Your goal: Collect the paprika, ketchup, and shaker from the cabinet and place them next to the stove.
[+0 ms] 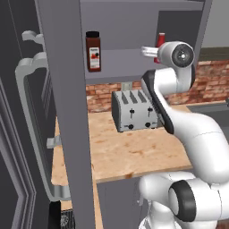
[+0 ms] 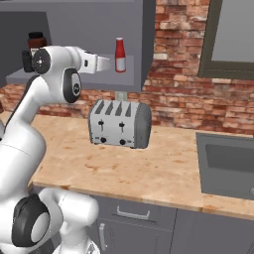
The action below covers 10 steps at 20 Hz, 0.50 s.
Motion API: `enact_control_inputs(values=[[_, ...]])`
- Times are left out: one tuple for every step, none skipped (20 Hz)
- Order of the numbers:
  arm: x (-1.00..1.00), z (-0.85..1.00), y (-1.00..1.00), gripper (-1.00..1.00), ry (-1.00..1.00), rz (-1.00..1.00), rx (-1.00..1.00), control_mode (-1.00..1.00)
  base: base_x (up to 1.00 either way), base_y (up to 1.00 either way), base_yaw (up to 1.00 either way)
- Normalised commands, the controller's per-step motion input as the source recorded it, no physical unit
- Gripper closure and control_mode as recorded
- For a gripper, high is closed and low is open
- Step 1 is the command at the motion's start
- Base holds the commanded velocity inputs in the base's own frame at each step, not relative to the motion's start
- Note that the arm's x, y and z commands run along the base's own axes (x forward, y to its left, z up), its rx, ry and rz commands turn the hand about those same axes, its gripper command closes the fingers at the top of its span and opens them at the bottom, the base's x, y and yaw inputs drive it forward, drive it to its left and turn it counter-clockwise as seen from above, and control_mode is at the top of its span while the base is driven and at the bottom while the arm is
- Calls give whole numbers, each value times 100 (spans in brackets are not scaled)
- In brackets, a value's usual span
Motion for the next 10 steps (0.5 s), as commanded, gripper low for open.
enact_control_inputs(values=[[17,11,-16,-100,0,0,0,-100,0,0,0],[18,10,-13,-100,0,0,0,-100,0,0,0],[20,11,-13,-100,0,0,0,-100,0,0,0],[20,11,-9,-100,0,0,0,-100,0,0,0],[5,8,-5,-100,0,0,0,-100,0,0,0],[6,10,-8,-100,0,0,0,-100,0,0,0],[10,9,-5,-100,0,-1,0,-100,0,0,0],[14,8,-3,-100,0,-2,0,-100,0,0,0],[14,5,-6,-100,0,-4,0,-100,0,0,0],[13,5,-11,-100,0,-5,0,-100,0,0,0]])
